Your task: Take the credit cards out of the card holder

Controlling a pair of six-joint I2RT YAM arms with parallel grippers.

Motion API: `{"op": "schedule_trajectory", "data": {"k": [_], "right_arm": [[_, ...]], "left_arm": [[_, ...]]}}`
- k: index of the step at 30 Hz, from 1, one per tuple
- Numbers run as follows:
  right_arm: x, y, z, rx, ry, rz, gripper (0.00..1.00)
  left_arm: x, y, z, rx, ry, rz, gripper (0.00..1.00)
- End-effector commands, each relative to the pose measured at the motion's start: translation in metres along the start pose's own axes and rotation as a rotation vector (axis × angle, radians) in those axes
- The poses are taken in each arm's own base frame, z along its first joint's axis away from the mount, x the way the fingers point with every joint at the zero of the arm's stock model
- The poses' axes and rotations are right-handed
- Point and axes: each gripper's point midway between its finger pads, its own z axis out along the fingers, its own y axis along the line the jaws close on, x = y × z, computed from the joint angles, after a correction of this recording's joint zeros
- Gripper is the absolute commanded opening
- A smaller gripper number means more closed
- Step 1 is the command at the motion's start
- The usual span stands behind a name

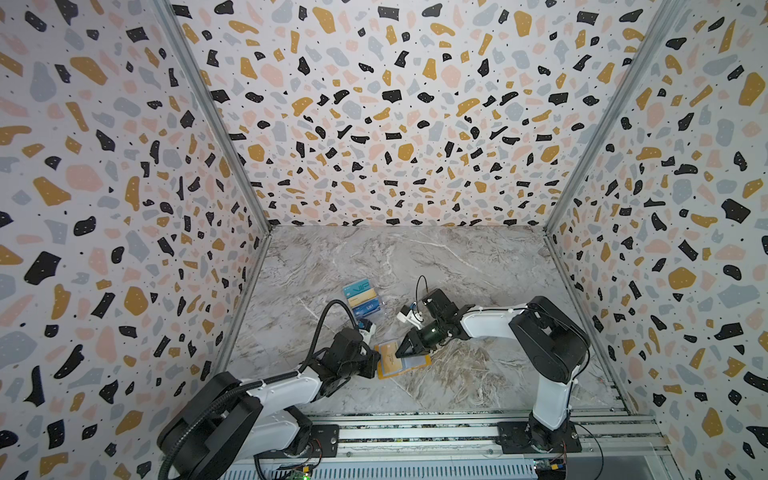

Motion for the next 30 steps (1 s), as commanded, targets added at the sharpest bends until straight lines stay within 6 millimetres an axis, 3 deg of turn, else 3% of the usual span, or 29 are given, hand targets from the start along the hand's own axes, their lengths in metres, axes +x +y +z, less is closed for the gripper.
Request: {"op": "schedule_trajectory", "data": {"k": [1, 14, 30], "right_arm": [[-0.007, 0.016, 0.005, -0.075, -0.002, -0.047, 0.26], [-0.011, 0.017, 0.022, -0.055, 0.027, -0.055, 0.26], [-0.018, 0.035, 0.017, -0.095, -0.012, -0.146, 0.22]], "left_arm": [[0.029, 0.01, 0.0, -0.031, 0.094, -0.013, 0.0], [0.029, 0.008, 0.0, -0.018, 0.097, -0.011, 0.0], [0.029, 0.007, 0.0, -0.015, 0.101, -0.007, 0.0]]}}
